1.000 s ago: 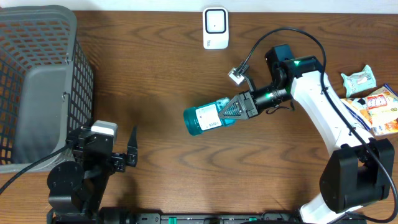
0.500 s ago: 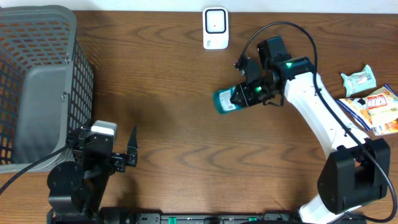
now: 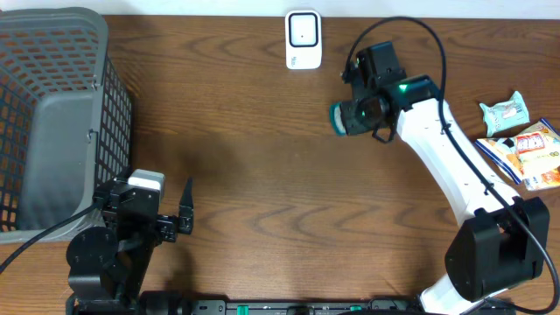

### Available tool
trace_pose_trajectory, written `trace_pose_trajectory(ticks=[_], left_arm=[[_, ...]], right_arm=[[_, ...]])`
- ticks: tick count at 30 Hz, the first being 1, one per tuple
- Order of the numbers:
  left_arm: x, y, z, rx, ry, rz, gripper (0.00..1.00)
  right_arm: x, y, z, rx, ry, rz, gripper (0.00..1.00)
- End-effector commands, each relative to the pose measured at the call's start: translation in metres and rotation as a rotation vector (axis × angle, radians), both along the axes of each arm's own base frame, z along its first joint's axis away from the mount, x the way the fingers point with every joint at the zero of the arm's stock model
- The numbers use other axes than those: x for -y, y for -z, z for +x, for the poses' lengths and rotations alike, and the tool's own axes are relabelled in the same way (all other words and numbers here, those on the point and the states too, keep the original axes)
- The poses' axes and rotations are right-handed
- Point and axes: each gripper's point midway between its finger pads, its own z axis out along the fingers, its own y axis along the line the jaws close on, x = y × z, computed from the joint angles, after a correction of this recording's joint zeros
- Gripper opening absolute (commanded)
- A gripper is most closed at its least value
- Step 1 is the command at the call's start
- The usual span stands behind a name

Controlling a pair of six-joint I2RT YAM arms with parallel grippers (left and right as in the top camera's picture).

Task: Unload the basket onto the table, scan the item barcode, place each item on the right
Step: 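Lift the Listerine bottle with the right gripper and raise it, then carry the bottle to the white scanner and hold it there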

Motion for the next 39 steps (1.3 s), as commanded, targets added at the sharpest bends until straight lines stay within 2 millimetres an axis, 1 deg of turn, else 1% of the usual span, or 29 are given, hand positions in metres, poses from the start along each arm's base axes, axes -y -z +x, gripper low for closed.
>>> trace_pose_trajectory(ticks=[1, 6, 9, 15, 16, 18, 20, 23, 26, 30, 32, 34, 37, 39], left_arm=[[0.002, -0.003, -0.001, 0.008, 0.01, -0.013, 0.98], [0.002, -0.003, -0.001, 0.008, 0.01, -0.013, 0.98], [0.002, -0.003, -0.001, 0.008, 0.01, -0.013, 0.98], [0.002, -0.004, 0.0, 0.009, 0.01, -0.013, 0.98], [0.002, -0.003, -0.001, 0.008, 0.01, -0.013, 0.98], [0.002, -0.003, -0.001, 0.008, 0.01, -0.013, 0.98], [0.002, -0.004, 0.0, 0.009, 0.01, -0.013, 0.98], [0.002, -0.003, -0.001, 0.008, 0.01, -0.013, 0.98], [0.002, -0.003, -0.001, 0.008, 0.01, -0.013, 0.98], [0.002, -0.003, -0.001, 0.008, 0.01, -0.013, 0.98], [0.002, -0.003, -0.001, 0.008, 0.01, -0.013, 0.98], [0.002, -0.003, -0.001, 0.008, 0.01, -0.013, 0.98], [0.002, -0.003, -0.001, 0.008, 0.01, -0.013, 0.98], [0.002, -0.003, -0.001, 0.008, 0.01, -0.013, 0.98]], right_arm=[[0.014, -0.036, 0.029, 0.146, 0.073, -0.081, 0.16], [0.024, -0.053, 0.05, 0.261, 0.09, -0.144, 0.17], [0.029, -0.063, 0.063, 0.33, 0.118, -0.171, 0.16], [0.027, -0.084, 0.087, 0.464, 0.119, -0.192, 0.12], [0.026, -0.086, 0.09, 0.48, 0.116, -0.204, 0.1], [0.024, -0.084, 0.097, 0.508, 0.106, -0.257, 0.1], [0.021, -0.08, 0.102, 0.526, 0.087, -0.322, 0.13], [0.018, -0.072, 0.115, 0.553, 0.065, -0.468, 0.18], [0.012, -0.067, 0.133, 0.583, 0.05, -0.606, 0.21], [0.001, -0.062, 0.161, 0.608, 0.043, -0.723, 0.21], [-0.005, -0.064, 0.173, 0.621, 0.044, -0.792, 0.2], [-0.013, -0.068, 0.185, 0.638, 0.044, -0.857, 0.2], [-0.025, -0.083, 0.2, 0.69, 0.06, -0.954, 0.19], [-0.041, -0.088, 0.209, 0.726, 0.033, -1.005, 0.18]])
